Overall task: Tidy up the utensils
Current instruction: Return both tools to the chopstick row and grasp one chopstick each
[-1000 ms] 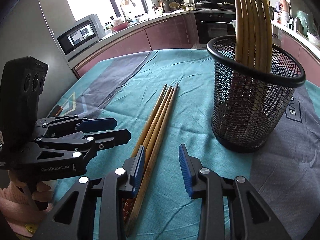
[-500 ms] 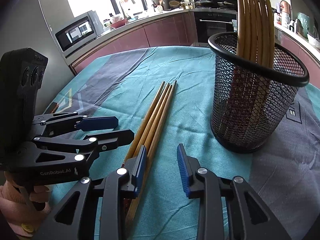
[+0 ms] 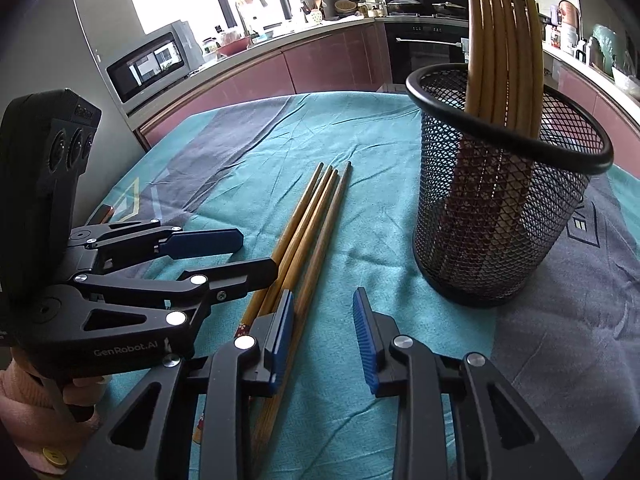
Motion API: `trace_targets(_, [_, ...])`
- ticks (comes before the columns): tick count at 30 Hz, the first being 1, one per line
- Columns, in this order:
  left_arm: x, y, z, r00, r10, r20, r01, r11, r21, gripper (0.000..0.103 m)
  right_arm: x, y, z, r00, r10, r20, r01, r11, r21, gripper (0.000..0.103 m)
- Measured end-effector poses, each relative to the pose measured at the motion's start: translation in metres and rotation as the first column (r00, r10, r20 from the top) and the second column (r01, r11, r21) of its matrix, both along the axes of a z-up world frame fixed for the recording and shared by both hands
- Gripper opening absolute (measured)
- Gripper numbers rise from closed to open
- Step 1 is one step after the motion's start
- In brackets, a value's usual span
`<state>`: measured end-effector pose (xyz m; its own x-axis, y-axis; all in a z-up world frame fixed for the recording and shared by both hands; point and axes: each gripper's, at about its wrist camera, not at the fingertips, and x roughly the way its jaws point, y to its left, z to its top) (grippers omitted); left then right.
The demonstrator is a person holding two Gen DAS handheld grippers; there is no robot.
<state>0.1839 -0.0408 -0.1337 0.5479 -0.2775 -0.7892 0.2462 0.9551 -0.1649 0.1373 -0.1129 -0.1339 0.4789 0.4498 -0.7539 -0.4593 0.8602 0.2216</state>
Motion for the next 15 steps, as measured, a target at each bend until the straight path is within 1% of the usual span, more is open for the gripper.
trace_targets(10, [0.0022, -0.0027, -0.0016, 1.0, -0.016, 0.007, 0.016, 0.999, 0.028, 0.042, -0.0004, 0.0009, 0.0003, 1.0, 0.002, 0.003, -0.002, 1.0, -0.007, 0.029])
trace_targets(15, [0.0069, -0.0028, -0.0009, 1.0, -0.016, 0.005, 0.016, 0.999, 0.033, 0.038, 0.0001, 0.0048, 0.0003, 1.0, 0.004, 0.007, -0.004, 1.0, -0.018, 0.028])
